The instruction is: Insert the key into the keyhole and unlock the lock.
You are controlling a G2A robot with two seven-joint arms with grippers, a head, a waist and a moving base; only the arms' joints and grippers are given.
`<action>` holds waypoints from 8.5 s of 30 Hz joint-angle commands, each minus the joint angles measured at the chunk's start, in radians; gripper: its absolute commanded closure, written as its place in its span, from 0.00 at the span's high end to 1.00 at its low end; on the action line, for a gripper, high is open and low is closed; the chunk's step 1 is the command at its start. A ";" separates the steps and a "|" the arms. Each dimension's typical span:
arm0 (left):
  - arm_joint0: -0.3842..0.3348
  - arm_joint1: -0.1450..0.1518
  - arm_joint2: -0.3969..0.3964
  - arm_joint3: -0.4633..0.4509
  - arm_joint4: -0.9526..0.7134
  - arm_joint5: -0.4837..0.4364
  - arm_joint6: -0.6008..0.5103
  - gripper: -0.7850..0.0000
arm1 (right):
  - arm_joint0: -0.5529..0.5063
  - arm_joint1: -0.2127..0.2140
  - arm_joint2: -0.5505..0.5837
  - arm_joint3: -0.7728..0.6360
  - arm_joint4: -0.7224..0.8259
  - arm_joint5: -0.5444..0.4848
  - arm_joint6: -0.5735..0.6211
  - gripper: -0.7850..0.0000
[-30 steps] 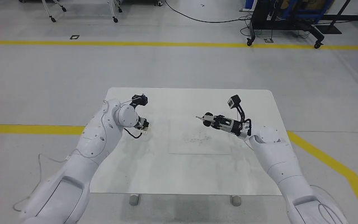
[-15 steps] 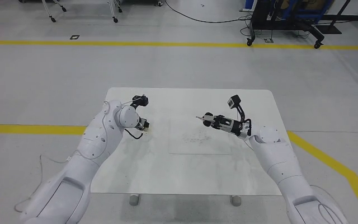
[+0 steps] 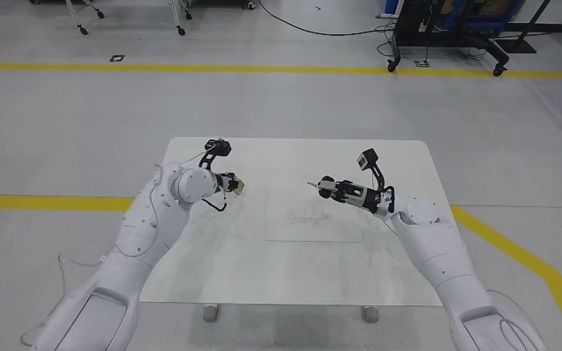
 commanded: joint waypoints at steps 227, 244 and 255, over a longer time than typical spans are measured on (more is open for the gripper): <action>-0.057 -0.232 0.139 0.554 -1.589 0.568 -0.396 0.00 | 0.727 0.308 -1.033 -0.975 -1.620 -0.470 -0.329 0.00; -0.044 -0.242 0.122 0.545 -1.581 0.572 -0.379 0.00 | 0.711 0.214 -1.033 -0.880 -1.687 -0.470 -0.322 0.00; -0.041 -0.246 0.103 0.545 -1.585 0.557 -0.361 0.00 | 0.684 0.186 -1.033 -0.835 -1.745 -0.470 -0.322 0.00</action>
